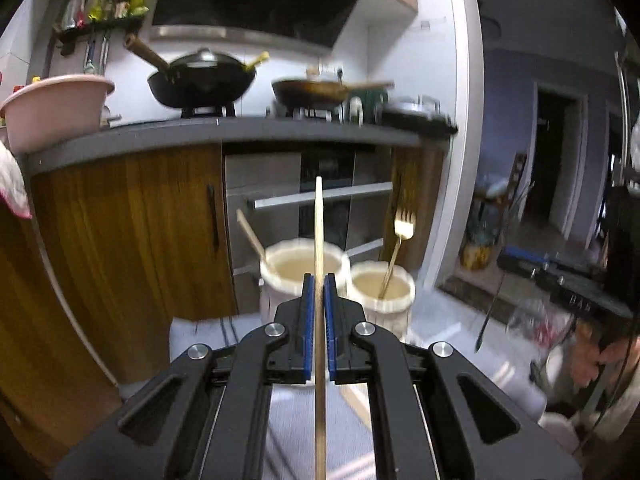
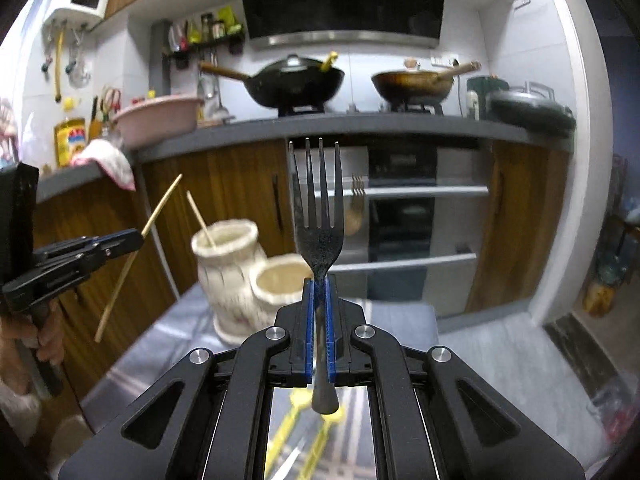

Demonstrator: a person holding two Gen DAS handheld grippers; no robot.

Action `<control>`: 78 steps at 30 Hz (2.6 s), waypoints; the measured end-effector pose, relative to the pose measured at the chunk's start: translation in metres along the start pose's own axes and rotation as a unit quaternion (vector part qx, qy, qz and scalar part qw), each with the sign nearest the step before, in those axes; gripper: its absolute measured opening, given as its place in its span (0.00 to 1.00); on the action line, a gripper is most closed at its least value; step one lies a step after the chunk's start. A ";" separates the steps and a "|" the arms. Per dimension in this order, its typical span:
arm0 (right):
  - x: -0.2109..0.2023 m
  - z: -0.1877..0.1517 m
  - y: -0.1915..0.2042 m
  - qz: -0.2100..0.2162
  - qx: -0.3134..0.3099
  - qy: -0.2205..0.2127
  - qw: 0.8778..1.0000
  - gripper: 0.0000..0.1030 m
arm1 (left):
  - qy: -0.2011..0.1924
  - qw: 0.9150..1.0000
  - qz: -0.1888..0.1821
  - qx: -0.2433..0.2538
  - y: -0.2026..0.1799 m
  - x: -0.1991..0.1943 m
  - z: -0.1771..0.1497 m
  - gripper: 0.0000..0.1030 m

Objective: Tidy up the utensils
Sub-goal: 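Lift the chopstick with the left tool while the right tool carries the silver fork to the holder, then drop chopstick into larger cup with left tool while right tool drops fork into smaller cup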

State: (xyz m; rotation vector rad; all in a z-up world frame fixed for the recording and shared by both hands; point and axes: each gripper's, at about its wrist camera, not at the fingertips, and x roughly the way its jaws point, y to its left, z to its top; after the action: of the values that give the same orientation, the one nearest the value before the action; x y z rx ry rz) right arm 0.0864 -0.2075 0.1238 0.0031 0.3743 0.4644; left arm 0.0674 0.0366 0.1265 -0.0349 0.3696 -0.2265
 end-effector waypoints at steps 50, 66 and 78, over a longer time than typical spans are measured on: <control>0.115 -0.017 -0.006 0.003 0.055 0.022 0.998 0.06 | 0.015 1.000 0.017 0.011 0.004 0.100 -0.012 0.05; 0.118 -0.019 -0.005 -0.006 0.050 0.029 0.998 0.06 | 0.012 0.999 0.025 0.024 -0.001 0.093 -0.015 0.45; 0.110 -0.017 -0.005 -0.007 0.051 0.028 0.998 0.33 | -0.003 0.999 0.026 0.018 0.002 0.070 -0.010 0.57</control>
State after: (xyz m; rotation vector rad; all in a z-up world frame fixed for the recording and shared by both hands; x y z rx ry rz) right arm 0.1739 -0.1655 0.0687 0.0857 0.4525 0.4321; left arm 0.1275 0.0230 0.0923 0.0104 0.3606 -0.1824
